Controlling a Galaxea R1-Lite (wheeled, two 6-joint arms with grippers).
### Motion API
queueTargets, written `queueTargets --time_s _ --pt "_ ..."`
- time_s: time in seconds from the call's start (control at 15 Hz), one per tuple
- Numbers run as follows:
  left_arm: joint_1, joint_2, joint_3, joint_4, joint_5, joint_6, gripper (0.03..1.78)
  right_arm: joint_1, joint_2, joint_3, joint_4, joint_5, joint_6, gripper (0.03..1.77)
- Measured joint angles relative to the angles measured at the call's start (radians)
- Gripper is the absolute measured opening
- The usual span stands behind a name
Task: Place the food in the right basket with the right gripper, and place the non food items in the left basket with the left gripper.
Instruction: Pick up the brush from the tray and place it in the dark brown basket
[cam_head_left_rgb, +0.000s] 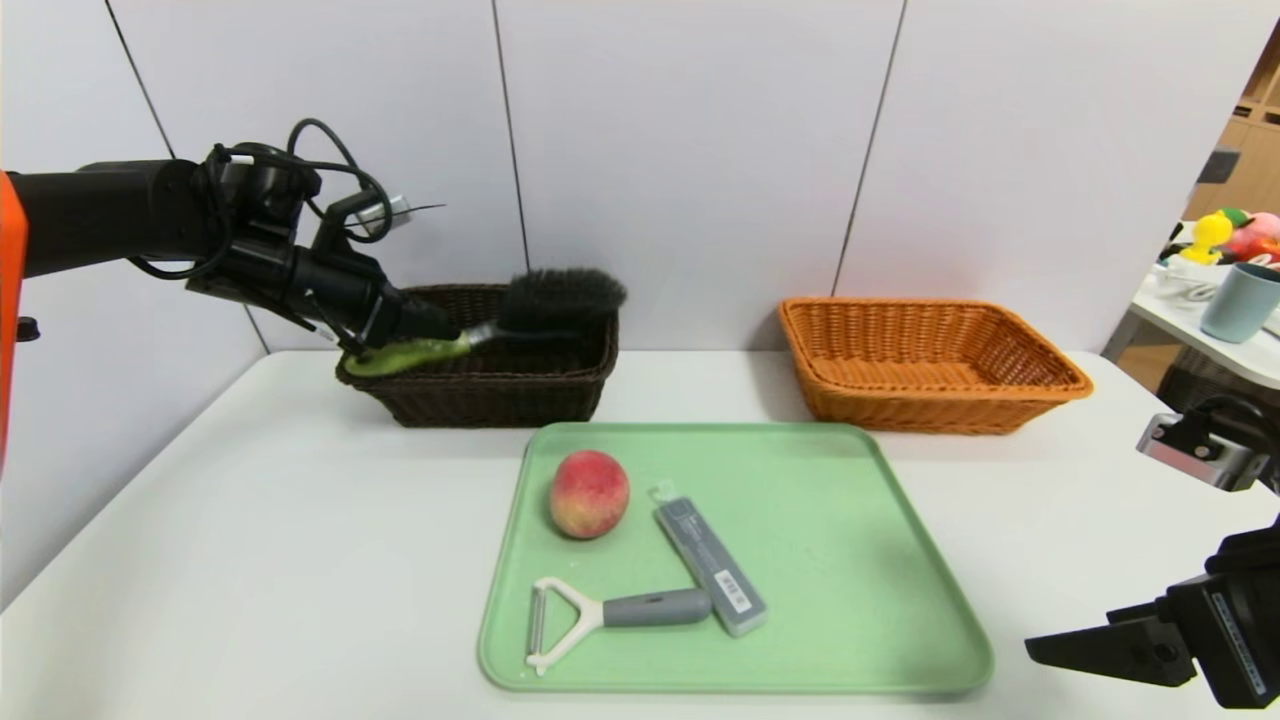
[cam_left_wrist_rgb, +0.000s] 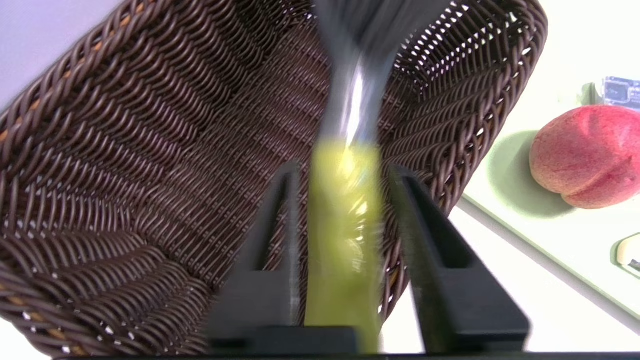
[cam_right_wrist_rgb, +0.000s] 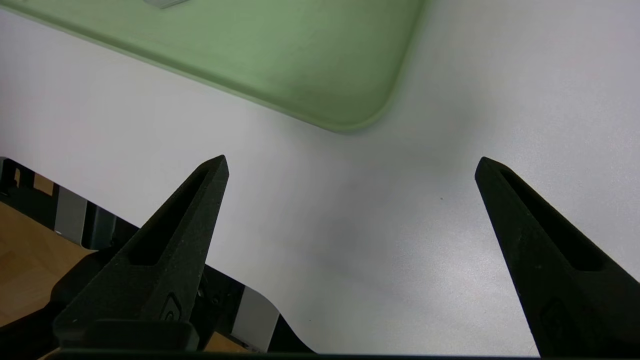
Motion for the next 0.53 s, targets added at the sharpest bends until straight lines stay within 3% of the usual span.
queueTargets --time_s 0.27,0.53 --pt "0.0 0.003 0.0 -0.004 0.0 0.0 1.12 0.0 0.0 0.004 0.0 0.0 0.0 1.71" --pt "0.002 -0.014 0.0 -0.011 -0.001 -0.003 1.36 0.0 0.0 0.005 -0.001 0.001 0.0 1.71"
